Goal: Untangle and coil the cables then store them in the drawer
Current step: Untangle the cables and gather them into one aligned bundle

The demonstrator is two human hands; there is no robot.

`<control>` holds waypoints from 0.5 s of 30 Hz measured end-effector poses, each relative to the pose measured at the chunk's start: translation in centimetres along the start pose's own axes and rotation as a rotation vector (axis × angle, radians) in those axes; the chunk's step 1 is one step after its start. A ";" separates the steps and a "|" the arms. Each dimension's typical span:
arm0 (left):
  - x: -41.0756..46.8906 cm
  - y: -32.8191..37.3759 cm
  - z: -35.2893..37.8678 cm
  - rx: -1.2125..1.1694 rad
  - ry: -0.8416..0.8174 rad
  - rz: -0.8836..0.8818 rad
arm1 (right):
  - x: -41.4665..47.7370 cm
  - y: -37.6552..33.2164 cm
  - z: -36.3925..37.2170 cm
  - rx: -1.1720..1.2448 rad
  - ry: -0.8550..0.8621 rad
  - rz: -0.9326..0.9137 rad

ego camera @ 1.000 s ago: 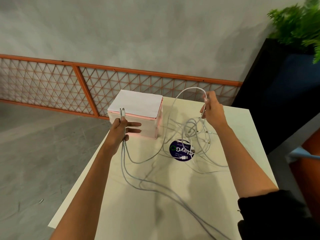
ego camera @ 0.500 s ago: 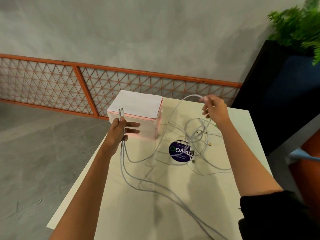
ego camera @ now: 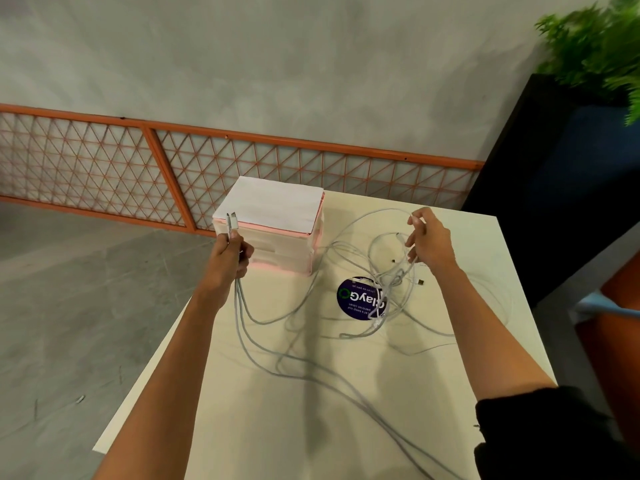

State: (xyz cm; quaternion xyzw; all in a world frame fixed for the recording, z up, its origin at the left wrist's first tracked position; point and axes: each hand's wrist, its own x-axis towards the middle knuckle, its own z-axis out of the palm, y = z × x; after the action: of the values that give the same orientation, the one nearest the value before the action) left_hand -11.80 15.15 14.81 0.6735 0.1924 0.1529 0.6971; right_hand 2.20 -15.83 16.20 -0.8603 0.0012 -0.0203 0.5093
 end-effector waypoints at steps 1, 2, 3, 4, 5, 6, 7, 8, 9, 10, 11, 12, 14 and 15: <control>0.0 0.0 0.0 0.003 0.002 0.001 | 0.1 -0.3 0.0 -0.005 0.037 -0.010; 0.0 0.1 0.1 0.006 0.004 0.004 | 0.3 -0.5 -0.1 0.017 0.070 -0.001; -0.1 0.1 0.1 0.007 0.004 0.005 | 0.5 -0.8 -0.3 0.052 0.092 0.025; -0.1 0.1 0.1 0.007 0.005 0.008 | 0.8 -0.9 -0.6 0.064 0.102 0.052; -0.1 0.1 0.1 0.008 0.004 0.009 | 0.9 -1.2 -0.9 0.038 0.091 0.072; -0.1 0.1 0.0 0.010 0.003 0.010 | 1.1 -1.4 -1.1 -0.012 0.062 0.077; -0.1 0.1 -0.1 0.011 0.003 0.010 | 1.1 -1.6 -1.4 -0.056 0.022 0.068; 0.0 0.1 -0.2 0.009 0.005 0.010 | 1.1 -1.7 -1.7 -0.090 -0.016 0.056; -0.1 0.2 -0.2 0.007 0.009 0.012 | 1.0 -1.8 -1.9 -0.109 -0.050 0.054; -0.1 0.3 -0.2 0.005 0.014 0.017 | 0.7 -1.7 -2.0 -0.109 -0.085 0.068; -0.1 0.4 -0.2 0.000 0.023 0.024 | 0.3 -1.4 -2.2 -0.088 -0.133 0.100; -0.1 0.6 -0.3 -0.006 0.037 0.030 | -0.2 -1.0 -2.5 -0.050 -0.199 0.137; 0.1 0.8 -0.9 -0.033 0.074 0.038 | -1.3 0.2 -3.3 0.015 -0.393 0.163; 0.2 0.8 -1.3 -0.057 0.093 0.042 | -1.9 0.8 -3.8 0.027 -0.514 0.151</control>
State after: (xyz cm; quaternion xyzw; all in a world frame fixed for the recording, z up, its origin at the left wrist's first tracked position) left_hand -12.16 16.42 15.61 0.6493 0.2063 0.2041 0.7030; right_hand 0.14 -19.47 17.27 -0.8277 -0.0642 0.2368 0.5046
